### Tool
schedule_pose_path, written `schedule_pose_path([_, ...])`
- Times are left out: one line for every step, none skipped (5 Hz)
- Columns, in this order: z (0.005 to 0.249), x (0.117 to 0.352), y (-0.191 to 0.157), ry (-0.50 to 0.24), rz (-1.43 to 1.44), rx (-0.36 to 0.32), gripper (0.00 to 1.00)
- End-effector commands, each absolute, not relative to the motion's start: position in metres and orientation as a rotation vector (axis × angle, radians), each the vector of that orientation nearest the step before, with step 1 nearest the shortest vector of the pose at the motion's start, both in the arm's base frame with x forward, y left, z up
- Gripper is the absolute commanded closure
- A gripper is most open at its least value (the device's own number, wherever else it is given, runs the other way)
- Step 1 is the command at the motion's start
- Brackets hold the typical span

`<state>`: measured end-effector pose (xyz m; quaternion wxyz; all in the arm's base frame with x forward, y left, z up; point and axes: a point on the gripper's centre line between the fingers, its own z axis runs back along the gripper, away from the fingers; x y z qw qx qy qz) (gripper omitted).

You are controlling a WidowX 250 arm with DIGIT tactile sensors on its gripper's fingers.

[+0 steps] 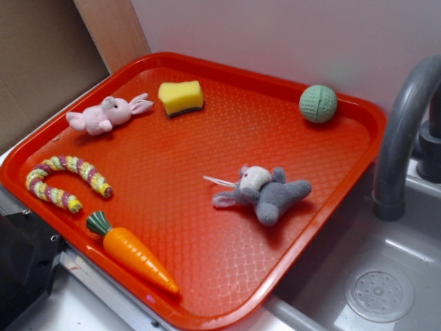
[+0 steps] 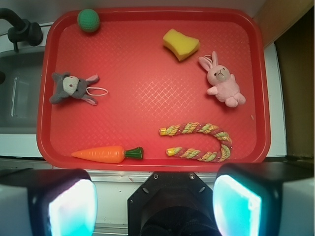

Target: Grab the gray animal.

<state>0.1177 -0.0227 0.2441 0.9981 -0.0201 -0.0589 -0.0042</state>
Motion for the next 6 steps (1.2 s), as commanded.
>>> schedule_pose_path([0.244, 0.118, -0.023, -0.118, -0.008, -0.04, 0.0])
schedule_pose_path([0.246, 0.159, -0.027, -0.169, -0.217, 0.008, 0.0])
schedule_pose_path([0.24, 0.194, -0.043, -0.166, -0.378, 0.079, 0.0])
schedule_pose_path([0.223, 0.217, -0.079, -0.166, -0.606, 0.092, 0.0])
schedule_pose_path([0.197, 0.228, -0.118, -0.167, -0.847, 0.118, 0.0])
schedule_pose_path([0.163, 0.229, -0.152, -0.124, -1.073, 0.106, 0.0])
